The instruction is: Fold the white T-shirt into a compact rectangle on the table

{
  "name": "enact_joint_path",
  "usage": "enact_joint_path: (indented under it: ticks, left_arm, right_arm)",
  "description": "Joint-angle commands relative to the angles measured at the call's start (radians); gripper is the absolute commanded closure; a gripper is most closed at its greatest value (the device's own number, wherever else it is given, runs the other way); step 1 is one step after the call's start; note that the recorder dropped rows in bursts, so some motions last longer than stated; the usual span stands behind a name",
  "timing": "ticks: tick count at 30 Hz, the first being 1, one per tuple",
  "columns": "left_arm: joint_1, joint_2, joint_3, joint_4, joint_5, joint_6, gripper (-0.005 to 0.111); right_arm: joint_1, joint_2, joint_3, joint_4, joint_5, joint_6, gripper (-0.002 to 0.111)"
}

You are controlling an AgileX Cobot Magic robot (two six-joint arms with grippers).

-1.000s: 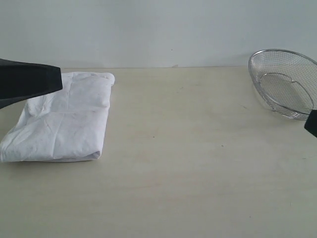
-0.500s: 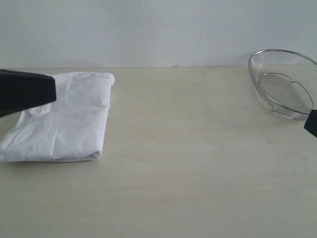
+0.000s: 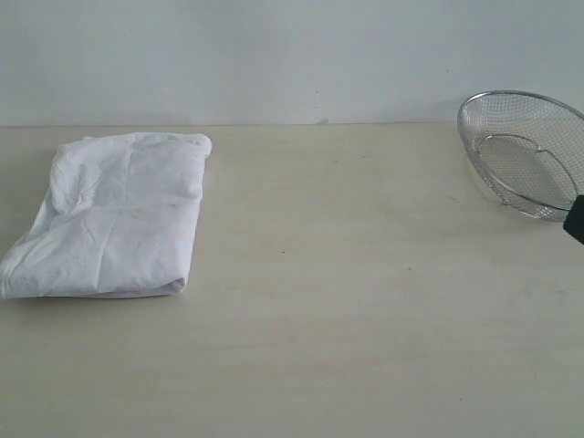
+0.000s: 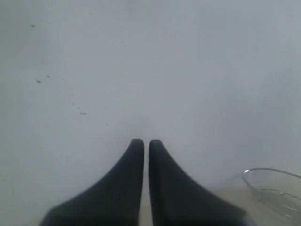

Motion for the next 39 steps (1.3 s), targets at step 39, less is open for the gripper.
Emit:
enact_joint_path:
  ticks: [39]
  left_arm:
    - [0.088, -0.184, 0.396, 1.096, 0.171, -1.146, 0.102]
  right_arm:
    - [-0.001, -0.003, 0.001, -0.002, -0.012, -0.003, 0.108]
